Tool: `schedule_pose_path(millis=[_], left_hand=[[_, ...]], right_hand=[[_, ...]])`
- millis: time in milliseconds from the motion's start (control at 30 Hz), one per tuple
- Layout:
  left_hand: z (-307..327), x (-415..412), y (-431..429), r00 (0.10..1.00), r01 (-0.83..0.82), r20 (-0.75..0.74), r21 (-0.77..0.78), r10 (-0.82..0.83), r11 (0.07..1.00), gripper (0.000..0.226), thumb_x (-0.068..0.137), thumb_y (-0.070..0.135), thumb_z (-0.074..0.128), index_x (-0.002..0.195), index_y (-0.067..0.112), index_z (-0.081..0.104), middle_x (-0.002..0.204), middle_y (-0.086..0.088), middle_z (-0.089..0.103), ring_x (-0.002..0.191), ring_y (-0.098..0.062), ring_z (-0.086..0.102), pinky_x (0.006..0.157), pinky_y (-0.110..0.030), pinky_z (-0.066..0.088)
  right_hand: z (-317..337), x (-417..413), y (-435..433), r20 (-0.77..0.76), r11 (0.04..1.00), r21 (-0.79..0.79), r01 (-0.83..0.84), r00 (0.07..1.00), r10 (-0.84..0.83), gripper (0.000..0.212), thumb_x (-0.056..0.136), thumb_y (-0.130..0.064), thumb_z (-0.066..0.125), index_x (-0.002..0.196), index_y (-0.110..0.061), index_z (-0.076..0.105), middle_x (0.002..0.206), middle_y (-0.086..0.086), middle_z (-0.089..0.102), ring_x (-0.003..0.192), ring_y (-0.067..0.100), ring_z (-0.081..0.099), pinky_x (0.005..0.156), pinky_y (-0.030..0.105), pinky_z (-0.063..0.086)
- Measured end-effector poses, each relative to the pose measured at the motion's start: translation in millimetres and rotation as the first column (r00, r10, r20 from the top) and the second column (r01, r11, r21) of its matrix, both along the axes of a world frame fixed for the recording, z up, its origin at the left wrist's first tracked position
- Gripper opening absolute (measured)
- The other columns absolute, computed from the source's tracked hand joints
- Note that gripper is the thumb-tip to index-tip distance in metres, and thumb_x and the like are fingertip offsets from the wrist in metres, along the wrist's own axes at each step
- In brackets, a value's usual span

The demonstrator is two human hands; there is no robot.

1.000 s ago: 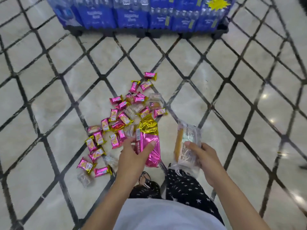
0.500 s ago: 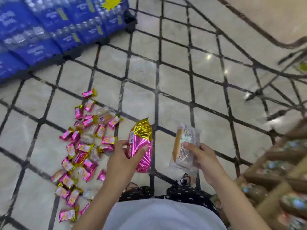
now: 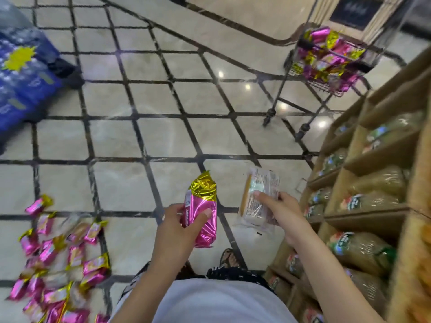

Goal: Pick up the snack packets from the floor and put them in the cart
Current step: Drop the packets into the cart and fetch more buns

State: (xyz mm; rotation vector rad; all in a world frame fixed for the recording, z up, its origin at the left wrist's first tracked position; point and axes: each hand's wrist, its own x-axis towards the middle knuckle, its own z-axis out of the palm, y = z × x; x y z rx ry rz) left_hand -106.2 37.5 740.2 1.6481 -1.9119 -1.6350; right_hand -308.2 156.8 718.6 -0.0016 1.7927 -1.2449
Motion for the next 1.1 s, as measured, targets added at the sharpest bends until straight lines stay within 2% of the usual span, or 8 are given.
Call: schedule_pose_path(millis=[133,333,500,600,733,867,967,1100], left_hand=[[-7,-46,-22,0.991,0.123,0.056,-0.017,-0.122,0.992,0.045,0.079,0.051,0.072,0.112,0.028,0.053,0.096,0.012,0.068,0.081,-0.001,0.067,0.054,-0.008,0.046],[-30,-136,-105,0.968,0.234,0.096,0.007,-0.233,0.972,0.048,0.079,0.053,0.07,0.113,0.028,0.049,0.087,0.013,0.066,0.074,-0.007,0.069,0.062,-0.022,0.053],[-30,-231,-194,0.925,0.377,0.073,-0.055,-0.373,0.925,0.043,0.081,0.051,0.07,0.112,0.032,0.048,0.085,0.019,0.062,0.074,0.0,0.065,0.056,-0.012,0.044],[-16,-284,-248,0.896,0.444,0.079,-0.096,-0.438,0.891,0.04,0.083,0.049,0.069,0.112,0.031,0.048,0.087,0.016,0.063,0.076,0.002,0.062,0.054,-0.01,0.04],[-8,-355,-306,0.851,0.524,0.076,-0.101,-0.519,0.846,0.045,0.082,0.051,0.069,0.114,0.027,0.05,0.09,0.013,0.064,0.078,-0.002,0.063,0.059,-0.015,0.043],[-13,-428,-333,0.83,0.558,0.05,-0.064,-0.556,0.827,0.046,0.079,0.052,0.072,0.113,0.028,0.051,0.093,0.01,0.068,0.083,-0.012,0.069,0.07,-0.03,0.054],[-24,-489,-334,0.812,0.584,0.04,-0.029,-0.583,0.811,0.043,0.078,0.052,0.073,0.108,0.031,0.052,0.095,0.006,0.071,0.086,-0.014,0.07,0.079,-0.039,0.057],[-39,-587,-327,0.802,0.596,0.046,0.015,-0.596,0.803,0.046,0.077,0.054,0.071,0.109,0.028,0.051,0.096,0.008,0.069,0.085,-0.01,0.068,0.074,-0.03,0.054]], right_hand=[[-10,-42,0,0.042,0.992,-0.001,0.124,0.991,-0.124,0.023,0.087,-0.024,0.072,0.106,-0.015,0.064,0.086,-0.001,0.074,0.063,0.004,0.07,0.048,0.015,0.049],[-33,-108,-31,0.083,0.958,0.037,0.285,0.954,-0.287,0.034,0.086,-0.03,0.073,0.113,-0.011,0.064,0.083,-0.001,0.075,0.063,0.005,0.07,0.049,0.017,0.048],[-29,-184,-92,0.078,0.914,0.049,0.402,0.911,-0.405,0.068,0.068,-0.045,0.081,0.124,-0.012,0.061,0.102,0.005,0.075,0.094,0.023,0.072,0.091,0.045,0.055],[-14,-226,-139,0.029,0.899,0.018,0.437,0.899,-0.438,0.053,0.078,-0.038,0.077,0.121,-0.01,0.062,0.1,0.006,0.075,0.091,0.022,0.073,0.086,0.044,0.057],[2,-269,-183,0.025,0.87,-0.048,0.49,0.872,-0.489,0.034,0.085,-0.035,0.07,0.107,-0.01,0.063,0.087,-0.001,0.074,0.077,0.01,0.071,0.062,0.022,0.052],[6,-319,-198,0.085,0.819,-0.058,0.571,0.82,-0.566,0.039,0.084,-0.032,0.069,0.116,-0.01,0.065,0.099,0.005,0.076,0.093,0.021,0.072,0.08,0.037,0.057],[-3,-371,-190,0.111,0.765,-0.058,0.641,0.766,-0.633,0.039,0.083,-0.032,0.07,0.116,-0.01,0.064,0.1,0.007,0.076,0.088,0.021,0.074,0.068,0.031,0.057],[-17,-469,-182,0.077,0.736,-0.022,0.676,0.735,-0.673,0.043,0.083,-0.037,0.071,0.116,-0.012,0.066,0.101,0.006,0.076,0.097,0.024,0.072,0.091,0.043,0.053]])
